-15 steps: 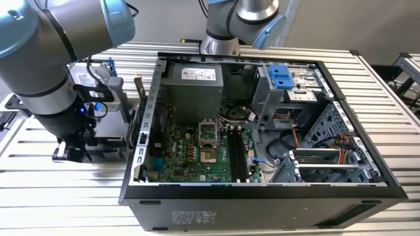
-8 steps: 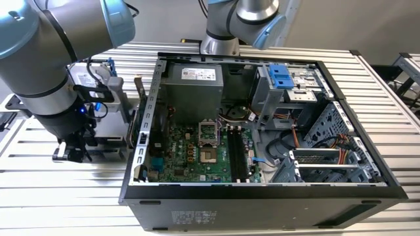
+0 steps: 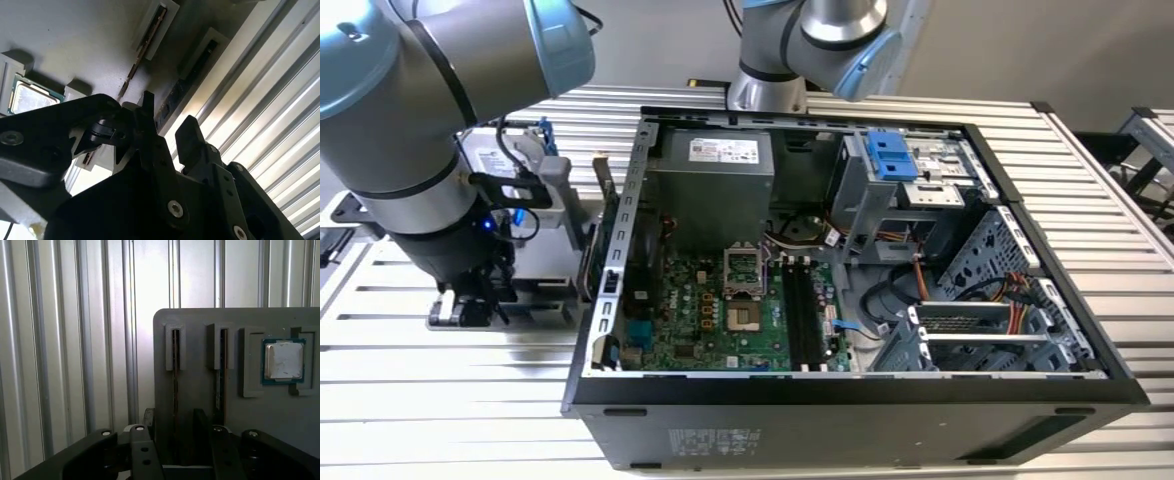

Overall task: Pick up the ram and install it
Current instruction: 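Pick up the ram and move it above insertion slot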

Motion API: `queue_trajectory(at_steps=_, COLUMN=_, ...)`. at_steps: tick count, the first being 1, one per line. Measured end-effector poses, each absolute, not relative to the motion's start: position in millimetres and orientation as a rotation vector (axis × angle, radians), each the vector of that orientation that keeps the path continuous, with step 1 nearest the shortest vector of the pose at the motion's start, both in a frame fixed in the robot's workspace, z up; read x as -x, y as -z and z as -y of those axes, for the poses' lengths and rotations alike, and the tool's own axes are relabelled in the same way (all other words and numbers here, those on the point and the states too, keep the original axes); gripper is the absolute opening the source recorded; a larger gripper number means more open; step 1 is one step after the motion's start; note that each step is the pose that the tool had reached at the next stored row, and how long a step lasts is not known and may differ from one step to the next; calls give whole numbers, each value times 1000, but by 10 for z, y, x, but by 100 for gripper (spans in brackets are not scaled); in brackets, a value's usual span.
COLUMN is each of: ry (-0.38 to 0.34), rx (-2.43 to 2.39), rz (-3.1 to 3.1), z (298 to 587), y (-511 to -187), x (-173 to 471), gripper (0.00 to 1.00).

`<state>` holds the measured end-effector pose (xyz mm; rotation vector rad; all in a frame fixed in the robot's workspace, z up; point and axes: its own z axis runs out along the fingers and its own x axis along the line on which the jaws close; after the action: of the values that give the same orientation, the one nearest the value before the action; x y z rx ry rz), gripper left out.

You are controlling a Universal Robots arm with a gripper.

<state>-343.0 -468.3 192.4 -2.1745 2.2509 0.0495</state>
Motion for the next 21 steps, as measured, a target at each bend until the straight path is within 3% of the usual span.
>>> queue_trajectory(at_steps=21, ry=-48, rx=2175, rz=-2252, z=4682, y=-1924, x=3430, gripper=0)
